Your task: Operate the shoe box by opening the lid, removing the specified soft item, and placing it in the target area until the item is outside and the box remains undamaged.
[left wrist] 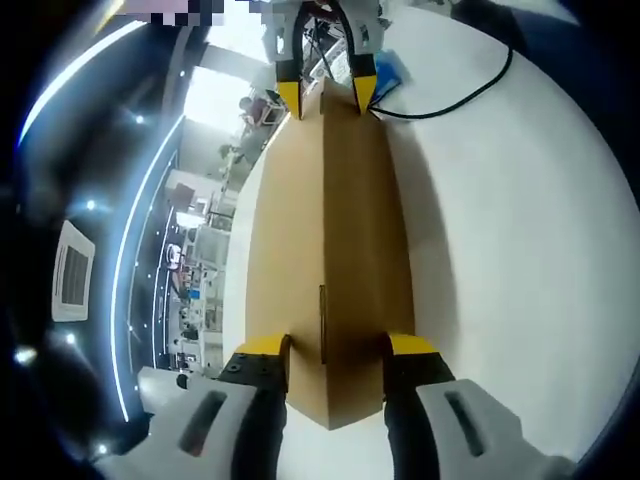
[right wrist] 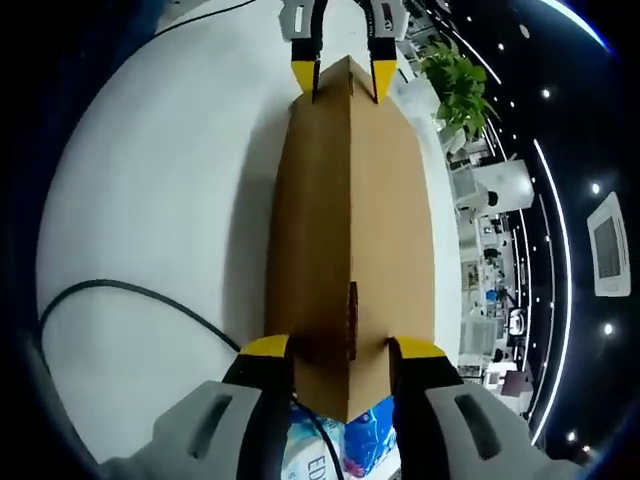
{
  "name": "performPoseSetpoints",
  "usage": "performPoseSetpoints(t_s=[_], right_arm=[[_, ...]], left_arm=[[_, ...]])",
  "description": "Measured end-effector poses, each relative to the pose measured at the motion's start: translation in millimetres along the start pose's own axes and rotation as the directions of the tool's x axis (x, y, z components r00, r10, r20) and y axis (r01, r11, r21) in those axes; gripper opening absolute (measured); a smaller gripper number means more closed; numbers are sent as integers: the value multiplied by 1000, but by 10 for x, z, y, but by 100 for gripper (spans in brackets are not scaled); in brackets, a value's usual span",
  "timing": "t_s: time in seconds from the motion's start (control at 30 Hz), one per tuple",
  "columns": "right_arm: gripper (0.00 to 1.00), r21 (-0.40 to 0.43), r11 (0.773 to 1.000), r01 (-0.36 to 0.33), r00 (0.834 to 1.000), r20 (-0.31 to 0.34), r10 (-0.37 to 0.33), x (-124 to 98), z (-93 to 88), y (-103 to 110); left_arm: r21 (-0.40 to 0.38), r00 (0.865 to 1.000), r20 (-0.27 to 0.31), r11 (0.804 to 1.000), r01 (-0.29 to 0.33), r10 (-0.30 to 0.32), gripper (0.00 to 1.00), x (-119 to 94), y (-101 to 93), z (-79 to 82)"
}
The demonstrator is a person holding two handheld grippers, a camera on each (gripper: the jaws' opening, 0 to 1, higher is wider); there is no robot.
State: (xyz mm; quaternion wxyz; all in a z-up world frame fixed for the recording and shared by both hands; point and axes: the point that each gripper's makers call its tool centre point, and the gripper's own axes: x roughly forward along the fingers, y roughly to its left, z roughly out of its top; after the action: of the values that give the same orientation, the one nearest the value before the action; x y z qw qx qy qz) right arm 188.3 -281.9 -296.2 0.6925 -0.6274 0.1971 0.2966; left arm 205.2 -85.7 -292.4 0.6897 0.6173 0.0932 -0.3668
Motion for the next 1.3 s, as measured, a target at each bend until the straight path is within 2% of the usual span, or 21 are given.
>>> performPoseSetpoints(t_s=[0.27, 0.93, 1.3], right_arm=[[32, 33, 999, 3, 1000, 7, -3, -37, 12, 21], [32, 63, 998, 10, 1000, -2, -10, -250, 14, 79], [33, 57, 998, -2, 1000, -3, 3, -206, -19, 104]], left_arm=[[3, 1000, -4, 1000, 3, -3, 36, 13, -9, -3], [14, 1000, 21, 1000, 15, -15, 36, -66, -49, 91], [-5, 999, 27, 1000, 27, -27, 37, -84, -32, 106]])
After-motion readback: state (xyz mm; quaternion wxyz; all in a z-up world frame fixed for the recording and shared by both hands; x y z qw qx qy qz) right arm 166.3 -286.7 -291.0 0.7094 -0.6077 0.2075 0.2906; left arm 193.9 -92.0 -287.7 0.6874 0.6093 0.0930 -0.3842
